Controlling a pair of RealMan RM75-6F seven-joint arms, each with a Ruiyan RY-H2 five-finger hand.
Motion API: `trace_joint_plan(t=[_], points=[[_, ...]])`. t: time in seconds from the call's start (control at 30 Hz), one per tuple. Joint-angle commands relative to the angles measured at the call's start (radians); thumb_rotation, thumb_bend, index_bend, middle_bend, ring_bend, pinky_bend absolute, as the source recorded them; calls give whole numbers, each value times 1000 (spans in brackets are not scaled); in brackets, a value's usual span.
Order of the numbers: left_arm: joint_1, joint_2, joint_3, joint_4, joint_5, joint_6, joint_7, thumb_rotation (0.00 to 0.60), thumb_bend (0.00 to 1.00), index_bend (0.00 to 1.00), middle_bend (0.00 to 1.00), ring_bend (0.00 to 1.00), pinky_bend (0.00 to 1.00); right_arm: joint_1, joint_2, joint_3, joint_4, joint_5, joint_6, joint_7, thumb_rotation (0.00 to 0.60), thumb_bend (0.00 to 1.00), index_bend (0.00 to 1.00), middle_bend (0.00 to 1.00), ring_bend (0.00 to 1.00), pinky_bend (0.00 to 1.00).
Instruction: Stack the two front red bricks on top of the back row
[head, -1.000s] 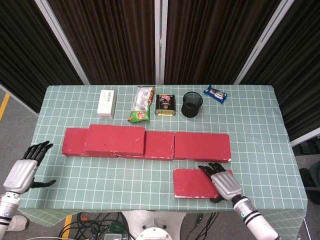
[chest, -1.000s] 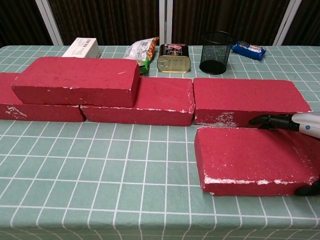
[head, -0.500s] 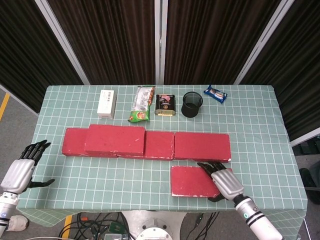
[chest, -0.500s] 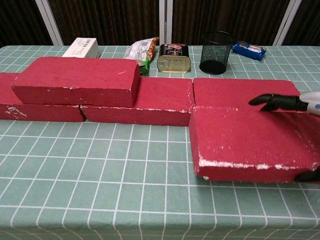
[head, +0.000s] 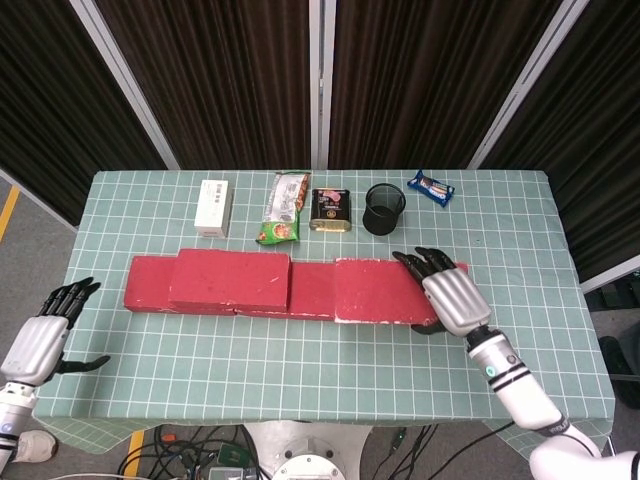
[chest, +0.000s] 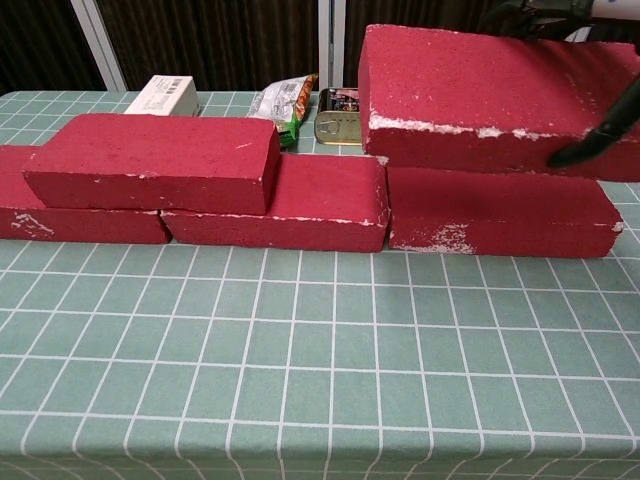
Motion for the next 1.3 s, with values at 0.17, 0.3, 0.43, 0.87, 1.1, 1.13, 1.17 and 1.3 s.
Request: trace_joint_plan(t=[0.17, 0.3, 0.43, 0.87, 1.1, 1.13, 1.17, 1.3], points=[[-4, -4, -3, 4, 11, -4, -6, 600, 0, 36, 0, 0, 0, 132, -74, 26, 153, 146, -158, 8, 600, 62, 34, 242, 66, 103], [-1, -6, -6, 8, 13, 1, -12, 600, 0, 36, 0, 0, 0, 174, -105, 18, 217, 165, -221, 39, 600, 61, 34, 238, 66, 103], [2, -13, -6, 19, 14, 0, -22, 600, 0, 36, 0, 0, 0, 199, -130, 15, 250, 172, -239, 64, 600, 57, 34, 238, 66, 103], [0, -15, -1, 40, 27, -11, -61, 600, 0, 36, 0, 0, 0, 312, -190, -11, 254, 346, -239, -13, 600, 52, 33, 239, 70, 109], [-2, -13, 0, 50, 32, -16, -107, 600, 0, 37, 0, 0, 0, 391, -180, -17, 235, 485, -240, -61, 600, 51, 34, 239, 70, 109], [-3, -13, 0, 52, 33, -17, -111, 600, 0, 37, 0, 0, 0, 401, -179, -19, 232, 502, -242, -64, 600, 51, 34, 239, 70, 109], [-3, -14, 1, 55, 34, -18, -116, 600, 0, 37, 0, 0, 0, 409, -178, -21, 230, 517, -243, -67, 600, 51, 34, 238, 70, 109], [-4, -18, 3, 63, 36, -23, -124, 600, 0, 36, 0, 0, 0, 450, -175, -36, 222, 580, -240, -88, 600, 51, 34, 233, 70, 109]])
